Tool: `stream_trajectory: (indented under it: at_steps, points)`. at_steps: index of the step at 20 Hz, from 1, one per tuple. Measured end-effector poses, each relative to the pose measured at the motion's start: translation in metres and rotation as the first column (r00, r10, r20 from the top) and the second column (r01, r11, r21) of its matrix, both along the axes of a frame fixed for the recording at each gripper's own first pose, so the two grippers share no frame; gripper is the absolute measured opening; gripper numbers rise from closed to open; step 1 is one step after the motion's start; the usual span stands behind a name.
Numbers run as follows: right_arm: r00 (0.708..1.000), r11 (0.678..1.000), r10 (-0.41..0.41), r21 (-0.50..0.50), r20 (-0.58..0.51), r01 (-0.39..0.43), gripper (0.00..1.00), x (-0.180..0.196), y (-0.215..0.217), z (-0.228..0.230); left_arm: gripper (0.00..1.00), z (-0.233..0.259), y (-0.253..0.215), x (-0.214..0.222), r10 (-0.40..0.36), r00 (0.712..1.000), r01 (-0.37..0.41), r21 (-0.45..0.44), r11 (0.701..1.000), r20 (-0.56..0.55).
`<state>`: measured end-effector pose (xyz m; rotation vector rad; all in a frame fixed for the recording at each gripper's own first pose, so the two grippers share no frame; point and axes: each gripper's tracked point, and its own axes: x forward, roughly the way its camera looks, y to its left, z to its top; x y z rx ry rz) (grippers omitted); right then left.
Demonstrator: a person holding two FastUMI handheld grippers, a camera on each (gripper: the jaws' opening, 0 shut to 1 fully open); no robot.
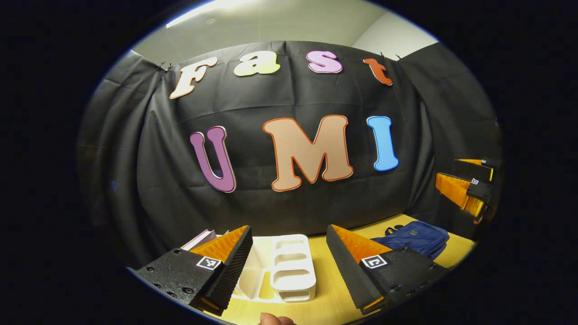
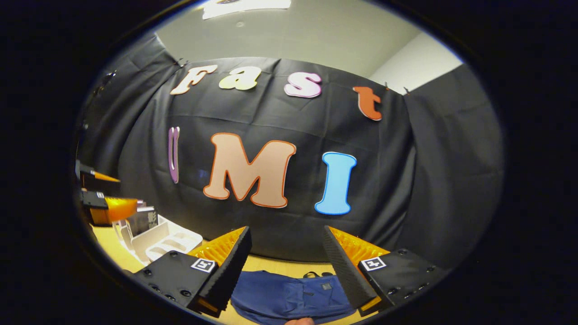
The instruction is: Open the schoolbag, grab two books from the bookshelf and put them into the schoolbag.
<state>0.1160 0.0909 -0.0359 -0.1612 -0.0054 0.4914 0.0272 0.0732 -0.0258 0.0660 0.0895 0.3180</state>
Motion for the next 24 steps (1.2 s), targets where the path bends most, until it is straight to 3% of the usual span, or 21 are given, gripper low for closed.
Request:
stream_trajectory:
  at_steps: [1, 2, 5, 6, 9, 10, 11, 12, 13, 15, 17, 18, 22, 24]
  points:
    - [0.999, 0.997, 0.037, -0.068, 0.011, -0.036, 0.99, 0.003, 0.000, -0.010, 0.96, -0.001, 0.004, -0.003, 0.011, 1.000, -0.011, 0.000, 1.000, -0.005]
    - [0.996, 0.988, 0.081, -0.137, 0.023, -0.077, 1.00, 0.005, 0.003, -0.021, 1.00, -0.002, 0.009, -0.006, 0.029, 1.000, -0.029, -0.006, 1.000, -0.011]
    - [0.971, 0.883, 0.238, -0.422, 0.024, -0.206, 0.99, 0.001, 0.012, -0.081, 0.96, -0.011, 0.025, -0.018, 0.092, 0.995, -0.093, -0.012, 0.996, -0.040]
    - [0.956, 0.831, 0.292, -0.499, 0.016, -0.246, 0.99, -0.004, 0.016, -0.103, 0.96, -0.013, 0.028, -0.022, 0.115, 0.992, -0.116, -0.016, 0.993, -0.046]
    - [0.889, 0.611, 0.454, -0.704, -0.064, -0.362, 0.92, -0.021, 0.037, -0.191, 1.00, -0.018, 0.038, -0.036, 0.176, 0.982, -0.178, -0.022, 0.984, -0.066]
    - [0.869, 0.538, 0.487, -0.751, -0.094, -0.382, 0.97, -0.025, 0.041, -0.218, 0.96, -0.018, 0.041, -0.040, 0.192, 0.979, -0.194, -0.020, 0.981, -0.070]
    - [0.849, 0.478, 0.511, -0.778, -0.130, -0.407, 0.92, -0.026, 0.044, -0.241, 0.96, -0.017, 0.045, -0.045, 0.211, 0.975, -0.213, -0.015, 0.977, -0.072]
    - [0.838, 0.422, 0.519, -0.802, -0.169, -0.423, 0.97, -0.026, 0.044, -0.261, 0.96, -0.017, 0.049, -0.049, 0.229, 0.971, -0.230, -0.011, 0.973, -0.072]
    - [0.829, 0.379, 0.523, -0.816, -0.200, -0.436, 0.87, -0.026, 0.042, -0.279, 0.96, -0.016, 0.053, -0.055, 0.247, 0.966, -0.248, -0.008, 0.969, -0.073]
    - [0.816, 0.303, 0.524, -0.842, -0.245, -0.447, 0.87, -0.029, 0.034, -0.306, 0.96, -0.017, 0.061, -0.062, 0.280, 0.957, -0.281, -0.009, 0.960, -0.077]
    - [0.815, 0.265, 0.520, -0.859, -0.254, -0.437, 0.87, -0.025, 0.033, -0.315, 1.00, -0.020, 0.067, -0.071, 0.308, 0.947, -0.311, -0.012, 0.950, -0.090]
    - [0.817, 0.271, 0.523, -0.862, -0.241, -0.428, 0.87, -0.023, 0.037, -0.314, 0.96, -0.020, 0.069, -0.074, 0.318, 0.944, -0.320, -0.016, 0.947, -0.092]
    - [0.834, 0.298, 0.508, -0.865, -0.215, -0.404, 0.86, -0.031, 0.039, -0.313, 0.96, -0.022, 0.073, -0.080, 0.341, 0.935, -0.345, -0.031, 0.938, -0.098]
    - [0.838, 0.264, 0.477, -0.866, -0.267, -0.426, 0.81, -0.031, 0.032, -0.320, 0.96, -0.025, 0.073, -0.080, 0.342, 0.934, -0.348, -0.047, 0.936, -0.104]
